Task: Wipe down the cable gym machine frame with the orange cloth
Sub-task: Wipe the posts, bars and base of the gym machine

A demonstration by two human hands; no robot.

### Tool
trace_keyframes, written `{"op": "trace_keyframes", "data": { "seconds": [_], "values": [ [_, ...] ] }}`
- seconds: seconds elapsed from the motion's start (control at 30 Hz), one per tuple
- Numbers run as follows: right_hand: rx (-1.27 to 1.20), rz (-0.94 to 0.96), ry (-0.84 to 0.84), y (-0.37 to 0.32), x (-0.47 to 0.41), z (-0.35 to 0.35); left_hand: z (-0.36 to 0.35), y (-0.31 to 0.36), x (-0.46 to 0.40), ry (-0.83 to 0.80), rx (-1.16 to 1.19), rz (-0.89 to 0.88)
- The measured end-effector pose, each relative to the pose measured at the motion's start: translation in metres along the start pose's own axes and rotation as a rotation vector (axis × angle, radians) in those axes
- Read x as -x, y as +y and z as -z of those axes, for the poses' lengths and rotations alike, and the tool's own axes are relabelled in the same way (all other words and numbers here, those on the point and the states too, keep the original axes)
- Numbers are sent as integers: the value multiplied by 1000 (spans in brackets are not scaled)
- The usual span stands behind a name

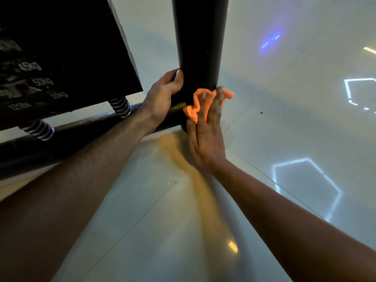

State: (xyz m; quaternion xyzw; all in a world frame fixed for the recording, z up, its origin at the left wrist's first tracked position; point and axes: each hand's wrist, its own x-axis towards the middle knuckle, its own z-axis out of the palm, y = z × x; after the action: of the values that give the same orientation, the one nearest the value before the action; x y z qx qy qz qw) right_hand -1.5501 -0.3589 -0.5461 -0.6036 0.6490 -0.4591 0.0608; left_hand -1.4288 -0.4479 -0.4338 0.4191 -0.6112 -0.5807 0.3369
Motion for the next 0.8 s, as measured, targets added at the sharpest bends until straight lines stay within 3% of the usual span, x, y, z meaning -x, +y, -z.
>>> {"op": "trace_keyframes", "data": {
  "seconds": [0.13, 0.27, 0.4, 0.6, 0.8],
  "values": [
    [-16, -56, 116, -12, -17, -9, -1, 0, 1, -21, 8, 21],
    [109, 58, 53, 11, -9, -8, -2, 4, 3, -7, 26, 35],
    [-6, 0, 38, 4, -6, -4, -2, 6, 7, -18, 37, 54],
    [-94, -102, 243, -25, -32, -14, -7, 8, 10, -45, 87, 60],
    [95, -34, 105, 5, -13, -15, -8, 9, 11, -26, 92, 56]
  ]
}}
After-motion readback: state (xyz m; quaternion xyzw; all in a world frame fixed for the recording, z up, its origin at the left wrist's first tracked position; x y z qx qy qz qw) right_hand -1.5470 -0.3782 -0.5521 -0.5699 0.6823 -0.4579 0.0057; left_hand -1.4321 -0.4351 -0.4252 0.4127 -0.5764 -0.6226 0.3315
